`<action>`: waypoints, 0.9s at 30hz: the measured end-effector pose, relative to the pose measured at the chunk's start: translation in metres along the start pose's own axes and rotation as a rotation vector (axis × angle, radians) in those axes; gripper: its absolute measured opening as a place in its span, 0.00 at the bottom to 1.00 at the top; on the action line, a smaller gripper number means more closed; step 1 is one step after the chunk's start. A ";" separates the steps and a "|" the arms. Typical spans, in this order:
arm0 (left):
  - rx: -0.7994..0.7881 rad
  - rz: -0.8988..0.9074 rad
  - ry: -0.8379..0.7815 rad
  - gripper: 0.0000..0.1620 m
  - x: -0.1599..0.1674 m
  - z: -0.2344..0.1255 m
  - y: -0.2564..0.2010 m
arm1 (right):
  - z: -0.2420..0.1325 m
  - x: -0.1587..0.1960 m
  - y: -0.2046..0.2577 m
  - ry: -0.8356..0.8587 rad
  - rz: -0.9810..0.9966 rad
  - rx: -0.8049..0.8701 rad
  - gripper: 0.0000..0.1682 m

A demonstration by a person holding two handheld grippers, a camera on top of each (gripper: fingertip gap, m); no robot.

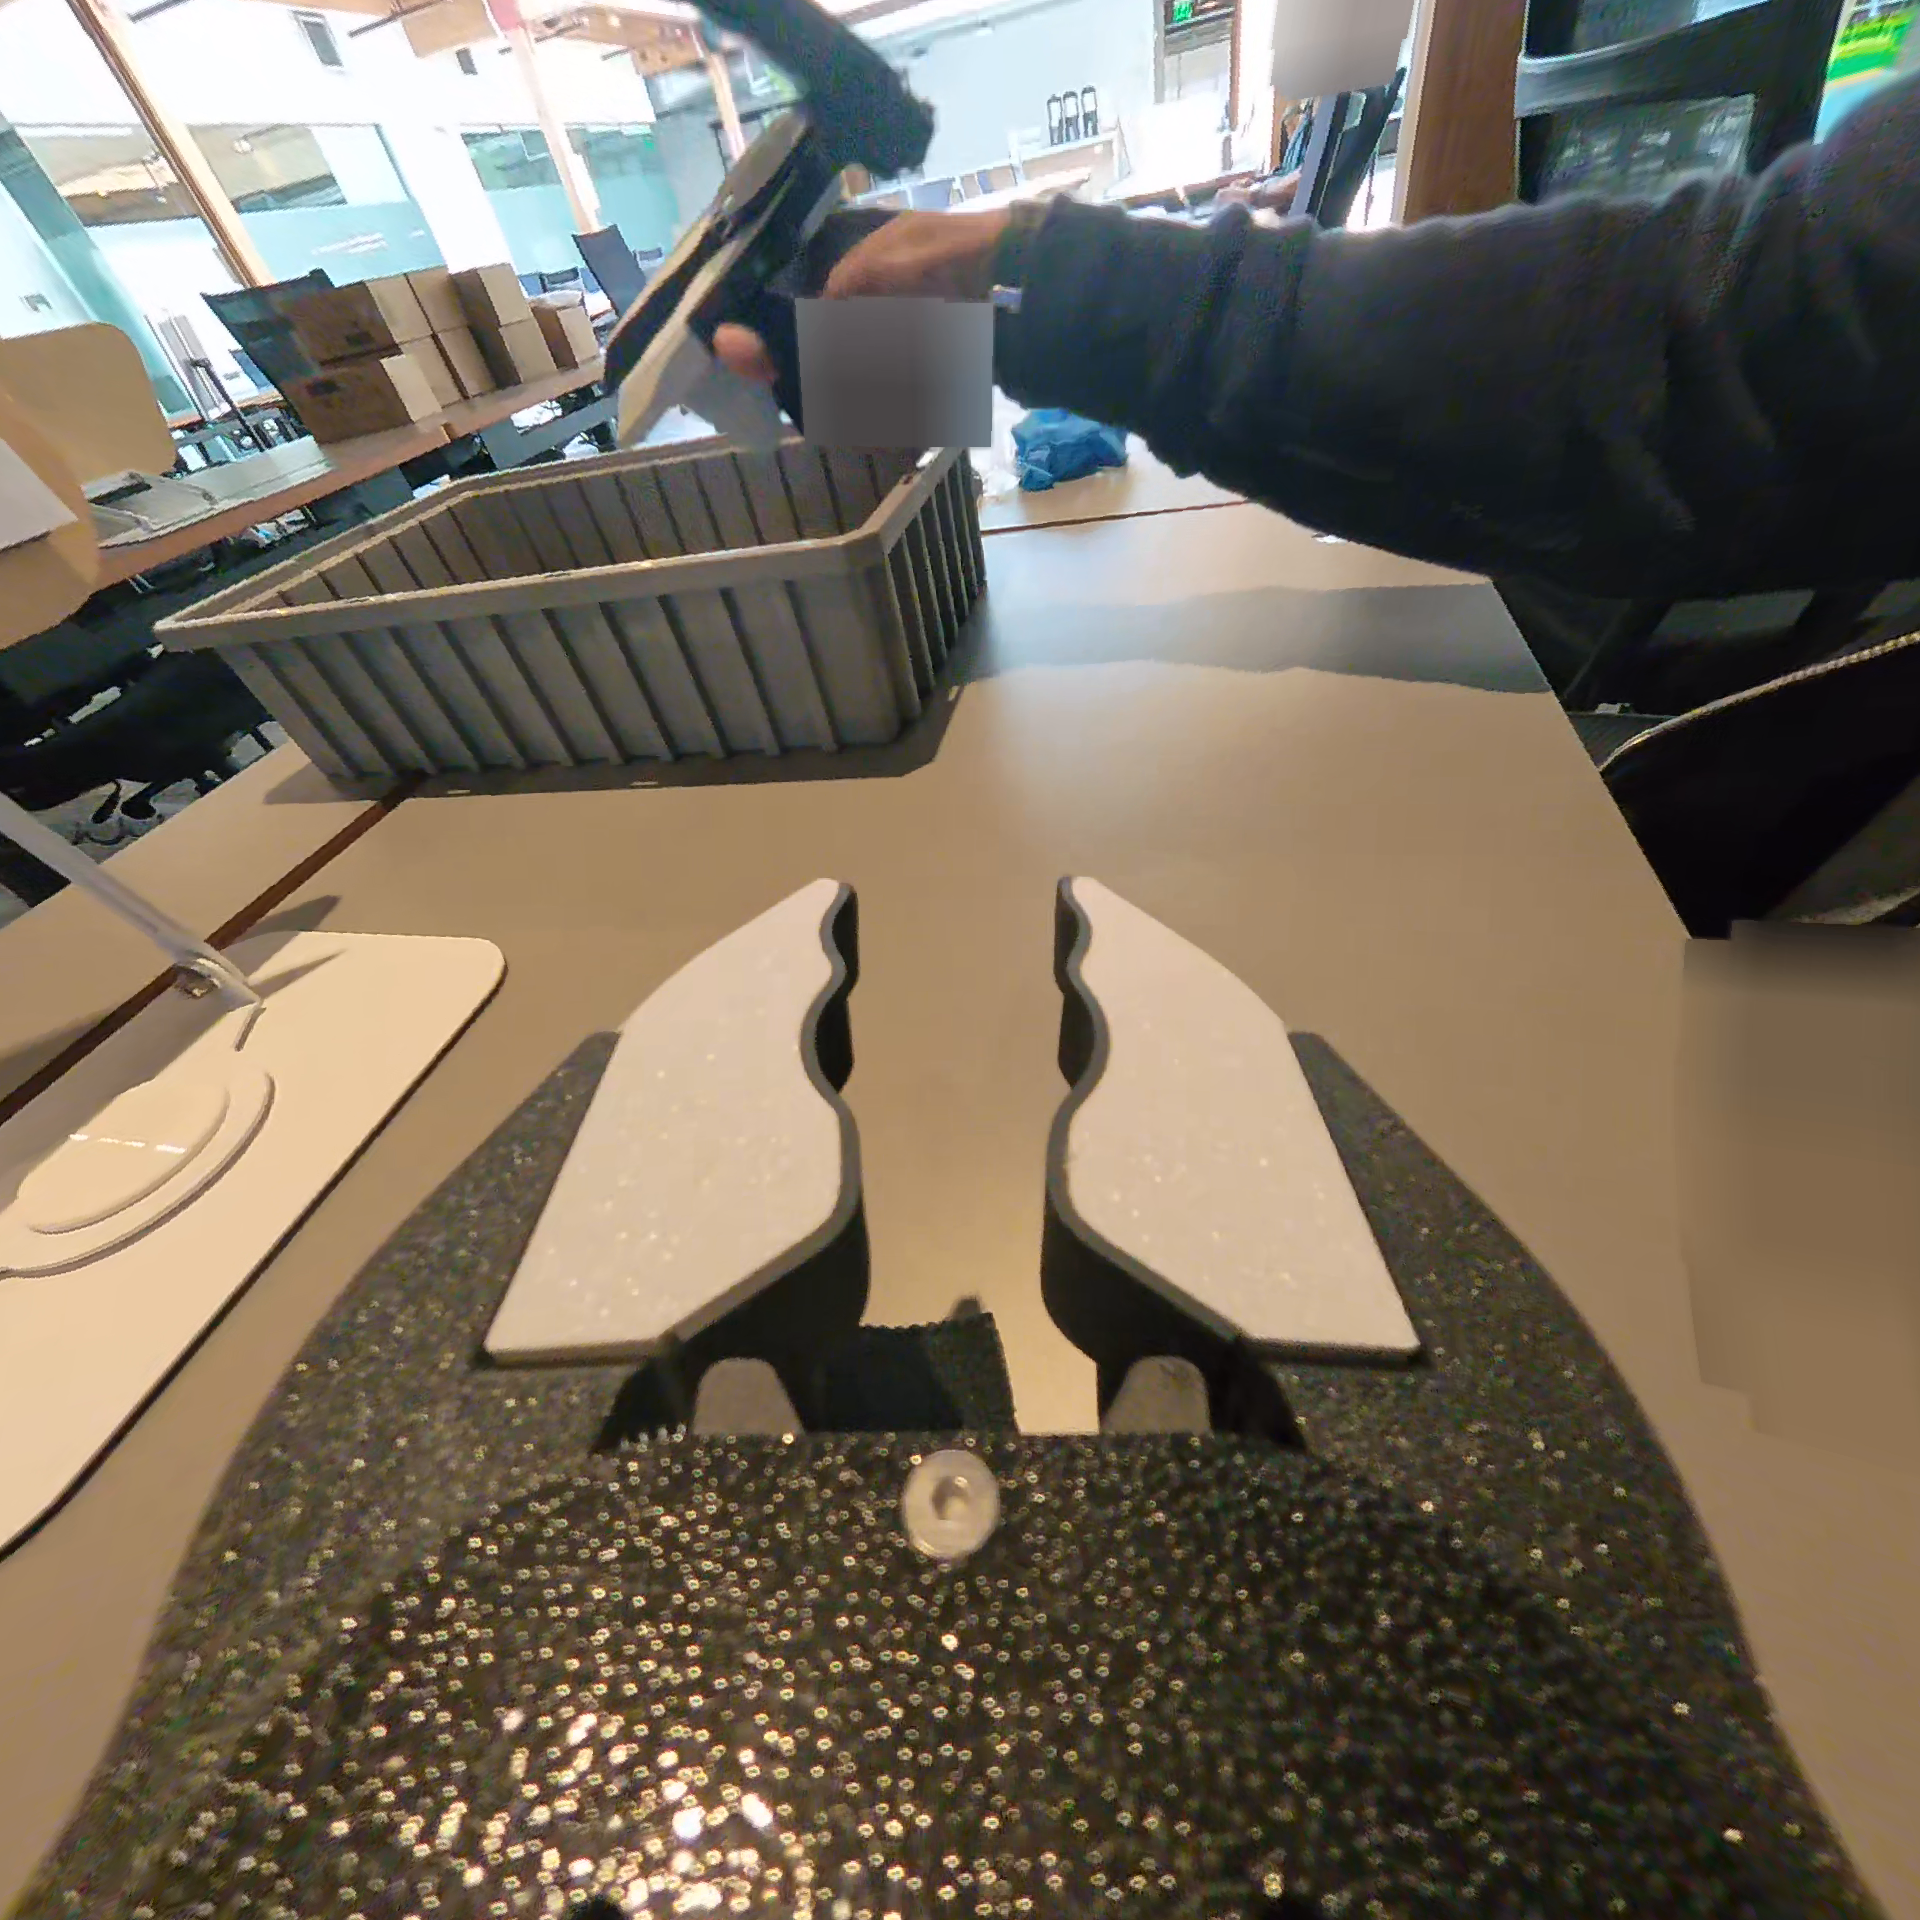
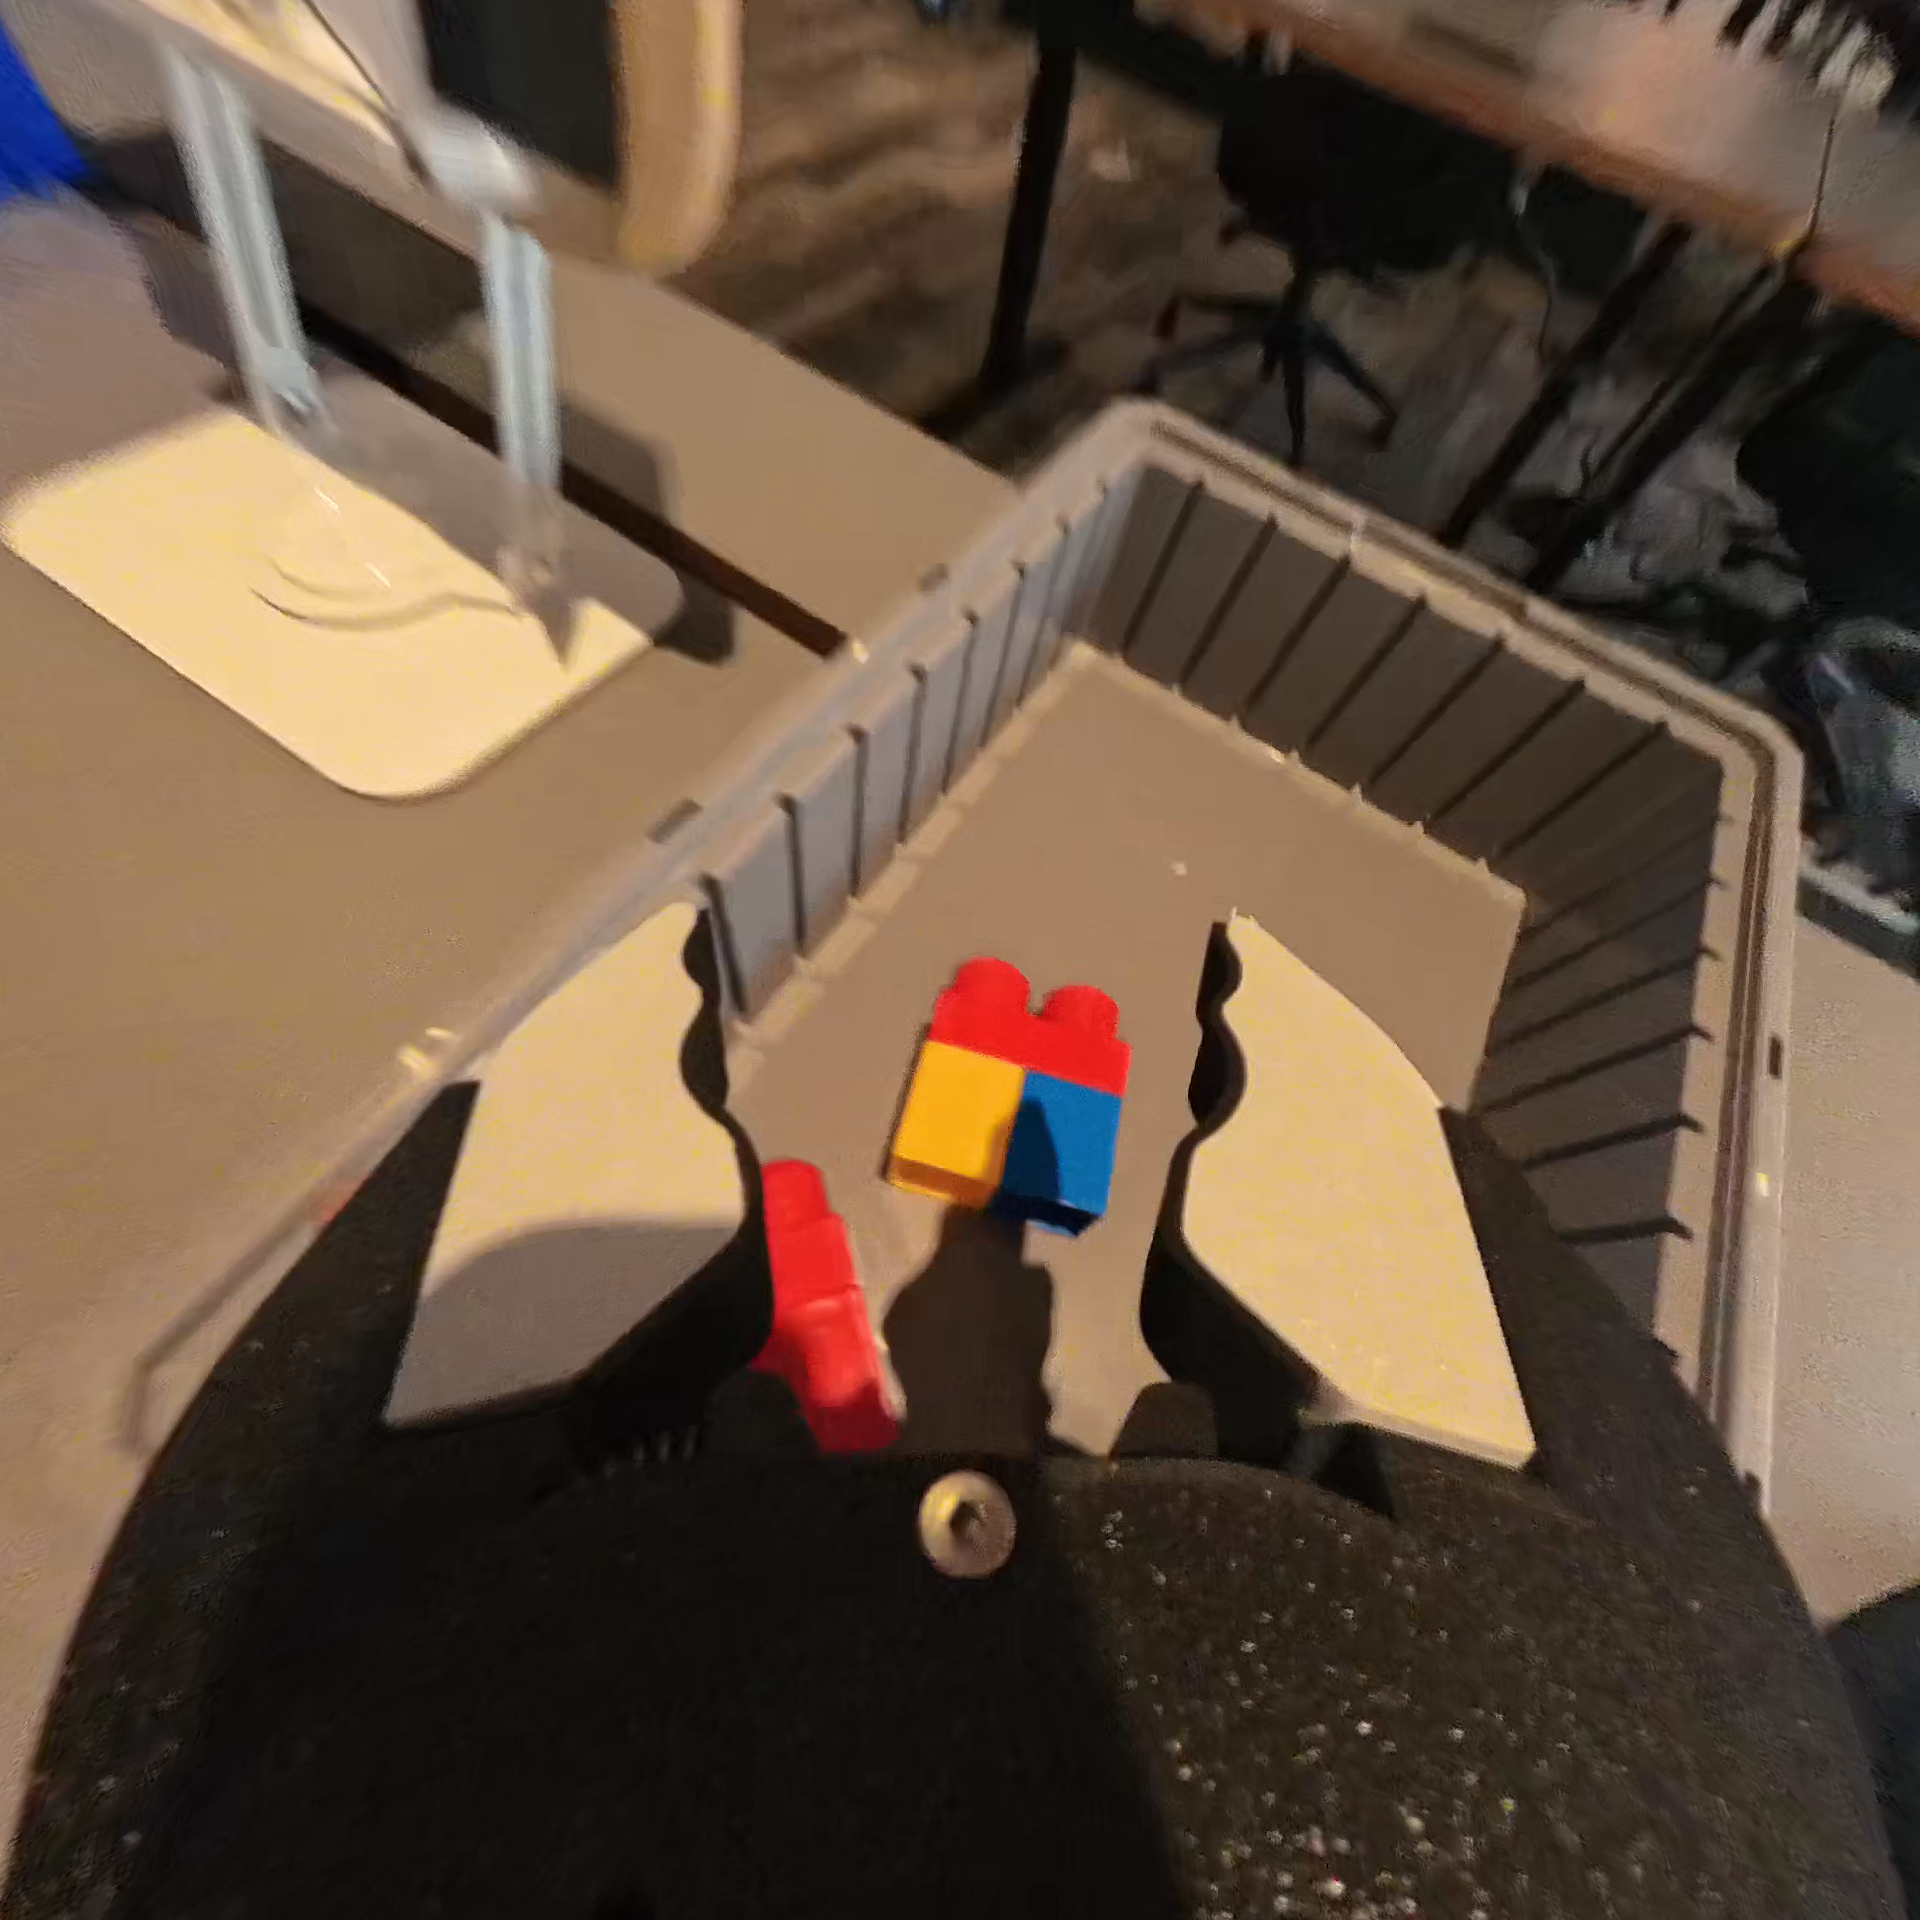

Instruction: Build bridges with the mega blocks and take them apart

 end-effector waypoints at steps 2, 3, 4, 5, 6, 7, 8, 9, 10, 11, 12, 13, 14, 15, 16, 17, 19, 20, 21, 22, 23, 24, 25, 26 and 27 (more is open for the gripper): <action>-0.018 0.001 -0.010 0.22 -0.001 -0.002 0.002 | -0.023 -0.016 0.016 -0.115 0.025 -0.041 0.54; -0.032 0.003 -0.019 0.22 -0.002 -0.003 0.004 | -0.036 -0.025 0.026 -0.198 0.045 -0.073 0.54; -0.049 0.004 -0.028 0.23 -0.003 -0.004 0.006 | -0.051 -0.034 0.039 -0.301 0.072 -0.118 0.53; -0.072 0.005 -0.037 0.24 -0.004 -0.005 0.008 | -0.067 -0.042 0.051 -0.414 0.108 -0.162 0.52; -0.096 0.005 -0.046 0.25 -0.004 -0.006 0.011 | -0.083 -0.047 0.062 -0.526 0.149 -0.198 0.50; -0.119 0.005 -0.054 0.26 -0.005 -0.007 0.013 | -0.097 -0.051 0.071 -0.629 0.185 -0.229 0.47; -0.146 0.005 -0.064 0.27 -0.006 -0.008 0.016 | -0.110 -0.052 0.079 -0.724 0.219 -0.250 0.44; -0.174 0.007 -0.073 0.29 -0.006 -0.009 0.019 | -0.122 -0.051 0.087 -0.820 0.245 -0.266 0.42; -0.205 0.014 -0.080 0.30 -0.007 -0.010 0.021 | -0.132 -0.049 0.094 -0.913 0.259 -0.279 0.39; -0.237 0.023 -0.085 0.31 -0.008 -0.012 0.023 | -0.139 -0.045 0.101 -0.982 0.266 -0.288 0.36; -0.264 0.035 -0.092 0.32 -0.010 -0.013 0.025 | -0.142 -0.040 0.109 -1.015 0.272 -0.315 0.33; -0.298 0.051 -0.104 0.32 -0.012 -0.016 0.026 | -0.142 -0.035 0.118 -1.015 0.281 -0.370 0.30; -0.335 0.069 -0.116 0.31 -0.015 -0.018 0.028 | -0.140 -0.031 0.128 -1.004 0.287 -0.431 0.28; -0.369 0.089 -0.129 0.31 -0.018 -0.022 0.029 | -0.137 -0.028 0.137 -0.994 0.282 -0.467 0.28; -0.400 0.111 -0.142 0.31 -0.022 -0.025 0.029 | -0.134 -0.025 0.146 -0.979 0.261 -0.479 0.29; -0.432 0.133 -0.153 0.30 -0.026 -0.030 0.030 | -0.131 -0.025 0.154 -0.957 0.234 -0.475 0.29; -0.497 0.164 -0.166 0.30 -0.033 -0.041 0.030 | -0.128 -0.026 0.171 -0.914 0.165 -0.480 0.32; -0.526 0.171 -0.171 0.30 -0.037 -0.048 0.030 | -0.127 -0.027 0.179 -0.896 0.128 -0.485 0.33; -0.549 0.166 -0.168 0.30 -0.041 -0.056 0.031 | -0.128 -0.028 0.187 -0.886 0.091 -0.482 0.33; -0.572 0.154 -0.153 0.31 -0.046 -0.065 0.032 | -0.129 -0.029 0.196 -0.882 0.046 -0.475 0.31; -0.609 0.142 -0.126 0.31 -0.050 -0.077 0.034 | -0.129 -0.028 0.204 -0.872 0.002 -0.463 0.29; -0.653 0.135 -0.090 0.31 -0.055 -0.090 0.036 | -0.128 -0.026 0.211 -0.854 -0.033 -0.453 0.27; -0.692 0.126 -0.050 0.31 -0.062 -0.106 0.038 | -0.127 -0.024 0.219 -0.835 -0.060 -0.454 0.25; -0.716 0.098 -0.001 0.32 -0.067 -0.122 0.040 | -0.125 -0.021 0.226 -0.815 -0.081 -0.461 0.23; -0.732 0.053 0.056 0.32 -0.073 -0.139 0.042 | -0.122 -0.018 0.232 -0.792 -0.099 -0.466 0.22</action>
Point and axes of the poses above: each gripper's, where its closed fingertips meet, z out along the fingers, x out of its underside, y = z × x across the jaws, the point moved 6 cm from there along -z, back along the fingers, and after that the axes turned 7 degrees about x, right-handed, at the moved point
